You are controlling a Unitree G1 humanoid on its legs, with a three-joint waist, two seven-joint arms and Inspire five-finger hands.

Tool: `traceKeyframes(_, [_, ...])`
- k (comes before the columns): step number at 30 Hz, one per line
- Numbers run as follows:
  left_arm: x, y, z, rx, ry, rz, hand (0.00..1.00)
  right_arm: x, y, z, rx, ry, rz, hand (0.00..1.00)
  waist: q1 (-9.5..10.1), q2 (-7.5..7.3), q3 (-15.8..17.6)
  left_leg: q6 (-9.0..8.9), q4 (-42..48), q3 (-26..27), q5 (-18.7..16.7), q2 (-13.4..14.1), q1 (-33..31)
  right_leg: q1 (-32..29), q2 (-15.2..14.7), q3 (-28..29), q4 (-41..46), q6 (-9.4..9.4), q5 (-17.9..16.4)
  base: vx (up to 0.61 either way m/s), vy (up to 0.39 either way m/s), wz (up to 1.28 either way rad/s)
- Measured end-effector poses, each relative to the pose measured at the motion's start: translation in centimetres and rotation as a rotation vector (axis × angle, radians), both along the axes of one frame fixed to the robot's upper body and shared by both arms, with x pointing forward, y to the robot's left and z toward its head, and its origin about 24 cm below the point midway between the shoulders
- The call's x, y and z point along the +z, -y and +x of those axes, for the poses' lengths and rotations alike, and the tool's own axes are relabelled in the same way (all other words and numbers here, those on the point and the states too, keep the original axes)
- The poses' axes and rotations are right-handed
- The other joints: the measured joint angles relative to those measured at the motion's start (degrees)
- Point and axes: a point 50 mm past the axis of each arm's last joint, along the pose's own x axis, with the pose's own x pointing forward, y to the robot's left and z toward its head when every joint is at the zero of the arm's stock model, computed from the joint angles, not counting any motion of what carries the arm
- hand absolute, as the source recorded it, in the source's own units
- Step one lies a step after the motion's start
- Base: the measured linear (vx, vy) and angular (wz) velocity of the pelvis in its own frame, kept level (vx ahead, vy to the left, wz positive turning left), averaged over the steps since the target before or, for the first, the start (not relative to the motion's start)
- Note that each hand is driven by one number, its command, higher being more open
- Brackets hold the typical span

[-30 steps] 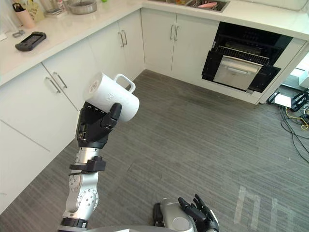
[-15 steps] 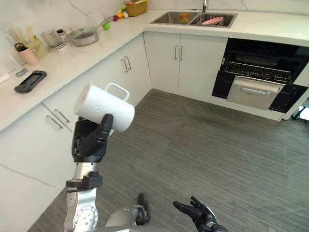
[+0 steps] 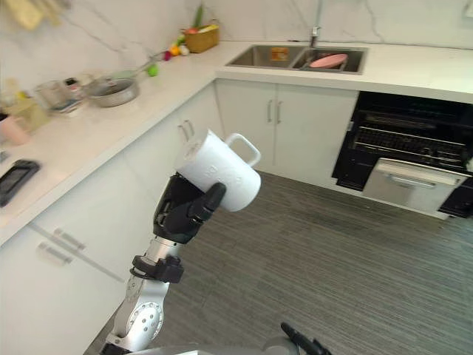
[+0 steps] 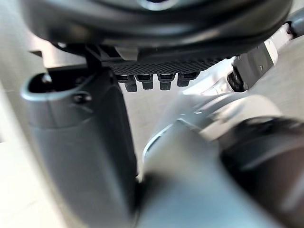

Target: Walk over to the sink, pick up the cup, carry it to the dishwasher, place the cup inside the dishwasher, then close the dishwasher door

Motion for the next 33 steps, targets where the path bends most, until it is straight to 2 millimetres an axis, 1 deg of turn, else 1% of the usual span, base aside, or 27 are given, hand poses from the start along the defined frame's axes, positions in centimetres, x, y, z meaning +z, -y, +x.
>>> traceKeyframes(2, [0.0,0.2,0.3,-0.004,-0.004,0.006,0.0,0.2,-0.1,0.9,-0.01,0.033,-0.007,1.0,-0.2,1.04,0.95,-0.07,-1.11,0.49,-0.03,2.66,2.35,-2.1,2.49,-3.44,-8.58,0.85,-2.59,0.36,-0.075,-0.24])
traceKeyframes(3, [0.0,0.1,0.6,0.004,-0.014,0.009,0.0,0.5,0.0,1.5,-0.007,0.053,-0.026,1.0,-0.22,1.65,1.43,-0.78,-1.45,1.24,-0.4,4.6,4.14,-2.77,4.41,-5.96,-17.53,1.67,-2.39,0.36,-0.095,-0.4])
traceKeyframes(4, [0.0,-0.3,0.7,0.028,-0.02,0.012,0.0,0.6,-0.2,1.6,-0.005,0.058,-0.042,1.0,0.04,1.76,1.51,-2.72,-1.84,3.26,-1.56,6.02,6.79,-2.77,6.86,-8.45,-30.03,2.98,0.38,0.56,-0.16,-0.56])
traceKeyframes(5, [0.0,-0.9,0.7,0.054,-0.024,0.021,0.0,0.7,-0.7,1.6,0.01,0.058,-0.049,1.0,0.07,-0.28,0.78,-5.13,-1.79,4.25,-3.66,5.35,9.34,-2.56,7.61,-8.66,-40.39,1.77,8.16,0.49,-0.148,-0.5])
traceKeyframes(6, [0.1,-1.3,0.8,0.068,-0.02,0.03,0.0,0.7,-1.0,1.6,0.018,0.057,-0.053,1.0,-0.04,-2.54,0.28,-5.85,-1.36,4.38,-4.92,4.02,10.55,-2.68,6.81,-8.15,-42.81,-1.28,16.4,0.51,-0.167,-0.51])
traceKeyframes(7, [-0.3,-1.4,0.8,0.093,-0.047,0.014,0.0,0.9,-0.7,2.2,0.033,0.06,-0.076,1.0,-0.05,0.11,0.77,-7.59,0.6,5.1,-7.82,6.31,11.72,-2.69,9.02,-8.28,-40.02,-6.36,15.57,0.47,-0.139,-0.51])
traceKeyframes(8, [-0.5,-1.4,0.7,0.099,-0.059,0.012,0.0,1.2,-0.6,2.9,0.032,0.071,-0.096,1.0,0.12,1.36,0.84,-7.69,3.3,5.48,-8.28,7.75,10.63,-2.61,10.77,-7.51,-40.55,-6.35,14.26,0.5,-0.166,-0.52])
traceKeyframes(10, [-0.5,-1.2,0.7,0.098,-0.06,0.01,0.0,1.3,-0.9,3.5,0.039,0.082,-0.101,1.0,0.3,1.8,1.05,-8.45,8.32,5.67,-8.88,9.54,8.73,-2.06,12.59,-6.84,-41.85,-5.9,11.33,0.34,-0.143,-0.31])
traceKeyframes(11, [-0.7,-1.2,0.5,0.101,-0.064,0.024,0.0,1.4,-1.4,3.9,0.033,0.089,-0.096,1.0,0.7,1.97,1.29,-8.72,15.06,5.8,-8.79,11.94,7.14,0.0,14.61,-6.87,-44.06,-6.84,10.03,0.32,-0.148,-0.37])
traceKeyframes(12, [-0.9,-1.2,0.4,0.1,-0.07,0.021,0.0,1.7,-1.3,4.1,0.023,0.097,-0.108,1.0,1.16,3.0,2.11,-8.31,24.83,5.84,-7.25,16.18,4.45,3.77,16.62,-7.91,-45.84,-6.69,8.7,0.35,-0.138,-0.38])
traceKeyframes(13, [-0.8,-1.2,0.4,0.099,-0.065,0.016,0.0,2.0,-1.1,4.1,0.014,0.109,-0.124,1.0,1.57,3.33,2.36,-8.02,31.47,5.9,-5.81,18.14,2.39,4.2,16.74,-8.89,-44.4,-6.37,7.18,0.31,-0.083,-0.47])
traceKeyframes(14, [-0.7,-1.2,0.1,0.103,-0.052,0.001,0.0,2.7,-0.7,4.2,0.004,0.143,-0.154,1.0,2.27,3.31,3.22,-6.21,45.34,4.71,-0.4,21.06,-2.48,4.79,17.12,-8.89,-41.17,-8.13,5.4,0.25,-0.063,-0.51])
traceKeyframes(15, [-1.0,-1.2,-0.4,0.102,-0.066,-0.008,0.0,3.1,0.1,3.9,-0.018,0.155,-0.186,1.0,2.67,4.41,2.89,-5.8,56.09,2.57,0.69,23.66,-8.08,6.34,19.03,-7.96,-41.53,-8.59,3.92,0.2,-0.048,-0.57])
traceKeyframes(16, [-1.1,-1.3,-0.6,0.099,-0.063,-0.007,0.0,3.2,0.3,3.8,-0.036,0.163,-0.191,1.0,2.91,4.38,2.84,-5.75,59.23,2.35,0.56,24.0,-10.53,7.1,19.4,-7.16,-42.02,-8.66,3.74,0.28,-0.077,-0.5])
traceKeyframes(17, [-1.0,-1.5,-0.7,0.081,-0.042,0.003,0.0,3.4,1.2,3.6,-0.091,0.203,-0.197,1.0,3.08,4.27,2.78,-5.25,61.26,2.38,0.02,23.45,-15.2,8.97,19.63,-6.5,-44.72,-8.4,3.87,0.26,-0.05,-0.41])
traceKeyframes(18, [-0.8,-1.8,-0.7,0.073,-0.012,0.011,0.0,3.6,2.6,3.1,-0.152,0.266,-0.224,1.0,3.31,4.26,2.76,-5.93,59.04,3.38,-1.25,22.49,-18.1,10.75,19.59,-5.44,-47.12,-7.47,4.45,0.27,-0.053,-0.36])
traceKeyframes(19, [-0.7,-2.2,-0.7,0.078,0.0,0.013,0.0,3.7,3.5,2.7,-0.185,0.293,-0.248,1.0,3.48,4.27,2.75,-6.2,56.78,3.9,-2.07,22.04,-18.68,11.61,19.5,-4.91,-47.92,-6.61,5.0,0.22,-0.029,-0.35])
traceKeyframes(20, [-0.7,-2.7,-0.7,0.087,0.004,0.003,0.0,4.1,4.5,2.3,-0.218,0.326,-0.29,1.0,3.53,4.27,2.74,-6.56,52.85,4.4,-3.05,21.55,-18.59,12.9,19.48,-4.16,-48.58,-6.78,4.87,0.36,-0.029,-0.52])
traceKeyframes(21, [-0.7,-3.6,-0.5,0.115,0.003,-0.017,0.0,5.2,6.4,2.3,-0.235,0.383,-0.375,1.0,3.25,4.04,2.65,-7.06,43.39,4.9,-4.47,19.98,-17.45,14.8,19.3,-2.21,-49.01,-7.12,5.02,0.37,-0.016,-0.59])
traceKeyframes(23, [-0.6,-4.1,-0.5,0.132,0.0,-0.037,0.0,6.5,7.8,3.2,-0.202,0.461,-0.449,1.0,3.1,3.43,2.28,-7.21,28.83,4.2,-4.81,16.4,-15.0,15.03,18.31,0.0,-48.65,-7.17,5.08,0.35,0.02,-0.67])
traceKeyframes(25, [-0.8,-4.0,-0.5,0.137,-0.013,-0.037,0.0,8.6,8.7,4.9,-0.156,0.575,-0.518,1.0,2.89,2.11,1.58,-8.38,8.47,-3.6,-3.41,10.12,-13.05,15.22,16.92,3.69,-48.53,-6.34,4.61,0.31,0.07,-0.71])
traceKeyframes(26, [-0.9,-4.0,-0.6,0.137,-0.021,-0.038,0.0,8.9,8.6,5.3,-0.143,0.601,-0.525,1.0,2.93,1.8,1.51,-8.89,5.76,-5.7,-2.01,9.21,-12.93,15.48,16.69,4.84,-48.52,-5.99,4.41,0.29,0.105,-0.97])
traceKeyframes(27, [-1.4,-3.9,-1.0,0.142,-0.045,-0.042,0.0,9.9,8.2,6.4,-0.114,0.661,-0.536,1.0,3.03,1.68,1.42,-9.96,4.33,-9.31,0.17,8.15,-12.82,16.6,16.75,8.21,-48.51,-4.98,3.81,0.3,0.139,-1.03])
traceKeyframes(29, [-1.9,-4.0,-1.5,0.152,-0.07,-0.047,0.0,10.7,7.7,7.2,-0.089,0.712,-0.538,1.0,3.03,1.88,1.29,-9.97,5.46,-9.83,0.8,8.17,-12.92,18.17,16.9,11.16,-48.19,-3.52,2.87,0.33,0.189,-1.03])
traceKeyframes(30, [-2.1,-4.0,-1.8,0.158,-0.08,-0.051,0.0,11.3,7.4,7.3,-0.072,0.748,-0.541,1.0,2.99,1.99,1.18,-9.26,7.1,-9.12,1.73,8.29,-13.14,19.16,16.85,13.68,-46.33,-1.24,1.03,0.24,0.153,-0.82])
traceKeyframes(32, [-2.1,-4.1,-1.9,0.162,-0.067,-0.05,0.0,12.1,7.5,6.7,-0.064,0.774,-0.559,1.0,2.77,1.96,0.8,-7.86,9.72,-8.86,3.05,8.04,-14.01,19.59,16.41,14.81,-43.42,0.04,-2.73,0.25,0.208,-0.63])
traceKeyframes(33, [-2.1,-4.3,-1.9,0.17,-0.06,-0.043,0.0,12.2,7.5,5.8,-0.075,0.774,-0.564,1.0,2.54,0.37,-0.39,-7.14,13.19,-7.46,1.85,6.42,-14.42,19.45,14.26,14.8,-40.5,0.15,-6.53,0.29,0.256,-0.3])
